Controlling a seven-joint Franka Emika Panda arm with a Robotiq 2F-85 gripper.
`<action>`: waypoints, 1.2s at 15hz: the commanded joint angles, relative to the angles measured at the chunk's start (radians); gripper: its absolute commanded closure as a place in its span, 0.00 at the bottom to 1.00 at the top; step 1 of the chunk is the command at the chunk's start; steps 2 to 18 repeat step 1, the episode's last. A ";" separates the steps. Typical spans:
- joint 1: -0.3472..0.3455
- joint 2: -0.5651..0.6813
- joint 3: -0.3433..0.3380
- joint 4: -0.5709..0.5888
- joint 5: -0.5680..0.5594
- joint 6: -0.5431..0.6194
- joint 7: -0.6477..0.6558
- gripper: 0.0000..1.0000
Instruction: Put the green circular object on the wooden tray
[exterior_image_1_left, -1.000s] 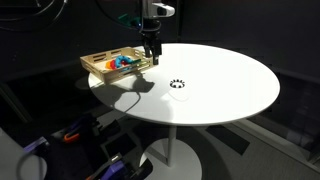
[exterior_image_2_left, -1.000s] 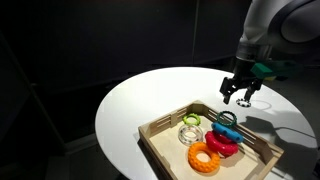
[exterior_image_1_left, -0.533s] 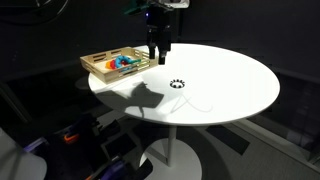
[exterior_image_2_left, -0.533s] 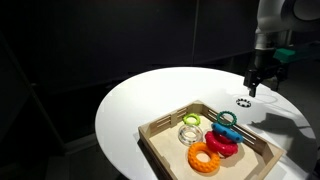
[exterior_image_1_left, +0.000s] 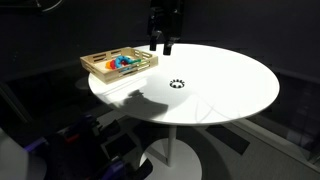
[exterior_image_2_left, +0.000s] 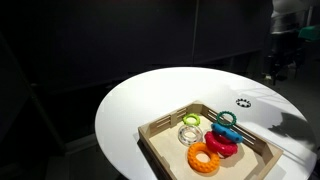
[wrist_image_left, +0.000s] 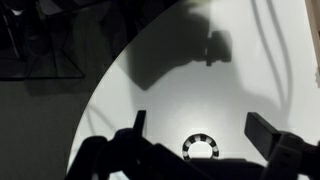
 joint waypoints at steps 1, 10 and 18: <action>-0.006 0.004 0.008 0.001 0.001 -0.001 -0.001 0.00; -0.006 0.004 0.008 0.001 0.001 -0.001 -0.001 0.00; -0.006 0.004 0.008 0.001 0.001 -0.001 -0.001 0.00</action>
